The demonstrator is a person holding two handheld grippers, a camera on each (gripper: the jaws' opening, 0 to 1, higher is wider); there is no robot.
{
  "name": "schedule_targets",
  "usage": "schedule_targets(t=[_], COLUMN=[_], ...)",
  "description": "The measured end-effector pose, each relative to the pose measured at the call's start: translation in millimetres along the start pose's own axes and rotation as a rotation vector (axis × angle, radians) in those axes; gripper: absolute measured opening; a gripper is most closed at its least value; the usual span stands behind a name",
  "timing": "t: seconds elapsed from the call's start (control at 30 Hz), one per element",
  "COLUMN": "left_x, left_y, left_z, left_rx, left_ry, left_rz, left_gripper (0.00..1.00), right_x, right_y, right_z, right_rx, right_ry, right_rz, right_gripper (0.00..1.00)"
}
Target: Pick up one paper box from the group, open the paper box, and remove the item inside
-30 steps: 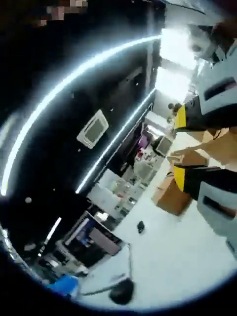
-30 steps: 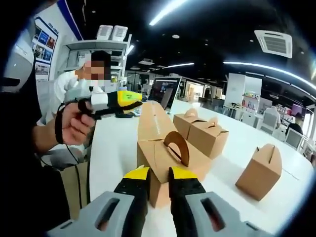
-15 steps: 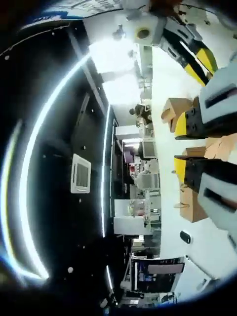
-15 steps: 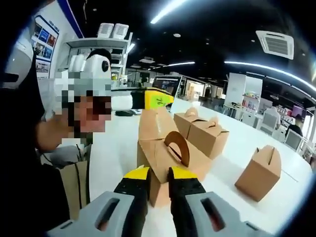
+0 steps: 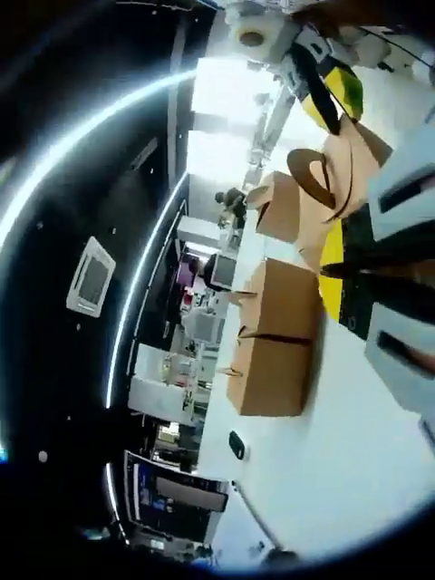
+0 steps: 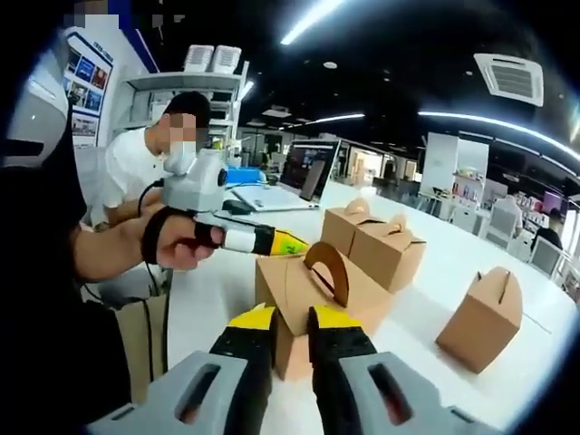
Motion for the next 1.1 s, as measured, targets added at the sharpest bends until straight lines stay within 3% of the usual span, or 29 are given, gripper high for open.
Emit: schedule_targets(t=[0.2, 0.43, 0.57, 0.77, 0.83, 1.0, 1.1], left_x=[-6.9, -11.6, -14.6, -23.7, -21.4, -5.3, 1.2], left_y=[-5.6, -19.0, -19.1, -15.1, -11.0, 2.3, 0.7], left_z=[-2, 2, 6, 10, 12, 18, 22], left_rx=[-0.013, -0.082, -0.071, -0.077, -0.093, -0.049, -0.056], left_ry=[0.016, 0.073, 0.081, 0.089, 0.070, -0.018, -0.048], left_rz=[0.000, -0.019, -0.035, 0.009, 0.013, 0.045, 0.076], left_gripper=[0.04, 0.04, 0.04, 0.04, 0.04, 0.04, 0.05], right_x=[0.5, -3.3, -0.7, 1.7, 1.4, 1.4, 1.4], right_y=[2, 2, -4, -3, -5, -6, -6], right_z=[0, 5, 2, -5, -4, -5, -5], right_rx=[0.011, 0.057, 0.087, 0.097, 0.100, 0.096, 0.095], right_ry=[0.004, 0.043, 0.061, 0.072, 0.071, 0.068, 0.071], right_rz=[-0.006, 0.000, 0.015, 0.030, 0.022, 0.016, 0.018], right_gripper=[0.15, 0.14, 0.14, 0.14, 0.14, 0.14, 0.14])
Point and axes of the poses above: the point that each gripper's makers call its tool centre point, and the gripper's own axes: z roughly backward along the fingers, y roughly to its left, x roughly out of its top, the point moved 4 cm from there along z, roughly backward along the fingers, and after that the axes turned 9 degrees about -z, right-handed, at the moved point
